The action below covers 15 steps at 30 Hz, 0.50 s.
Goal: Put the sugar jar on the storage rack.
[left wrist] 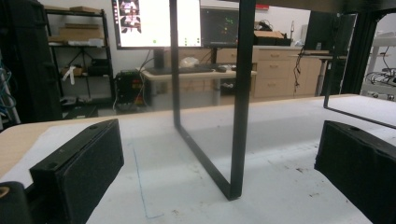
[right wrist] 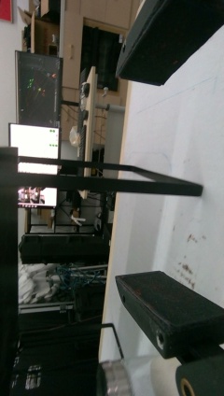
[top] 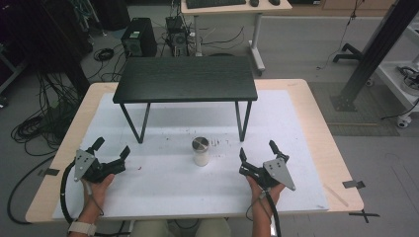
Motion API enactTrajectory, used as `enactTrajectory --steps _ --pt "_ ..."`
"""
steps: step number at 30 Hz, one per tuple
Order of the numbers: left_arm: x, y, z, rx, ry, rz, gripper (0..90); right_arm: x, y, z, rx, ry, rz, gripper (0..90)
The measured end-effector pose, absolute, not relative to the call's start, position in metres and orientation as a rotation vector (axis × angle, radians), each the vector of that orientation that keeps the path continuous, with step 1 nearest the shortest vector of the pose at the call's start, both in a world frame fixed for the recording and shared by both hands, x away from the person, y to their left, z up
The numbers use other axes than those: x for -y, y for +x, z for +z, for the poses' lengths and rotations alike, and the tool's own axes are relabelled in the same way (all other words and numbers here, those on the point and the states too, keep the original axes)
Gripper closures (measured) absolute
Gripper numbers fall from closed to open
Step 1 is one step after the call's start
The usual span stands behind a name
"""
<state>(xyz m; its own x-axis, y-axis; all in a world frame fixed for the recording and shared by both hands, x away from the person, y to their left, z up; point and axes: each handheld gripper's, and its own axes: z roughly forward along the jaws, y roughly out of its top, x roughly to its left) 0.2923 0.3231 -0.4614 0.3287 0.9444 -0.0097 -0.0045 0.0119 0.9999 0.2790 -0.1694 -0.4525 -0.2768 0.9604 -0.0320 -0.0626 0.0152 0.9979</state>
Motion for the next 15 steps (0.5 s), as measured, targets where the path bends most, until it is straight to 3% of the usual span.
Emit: enactTrajectory --steps 15 --pt "-0.323 0.292 -0.461 -0.959 1.337 0.954 1.2 0.146 0.275 -0.440 -1.422 0.981 1.520 3.0"
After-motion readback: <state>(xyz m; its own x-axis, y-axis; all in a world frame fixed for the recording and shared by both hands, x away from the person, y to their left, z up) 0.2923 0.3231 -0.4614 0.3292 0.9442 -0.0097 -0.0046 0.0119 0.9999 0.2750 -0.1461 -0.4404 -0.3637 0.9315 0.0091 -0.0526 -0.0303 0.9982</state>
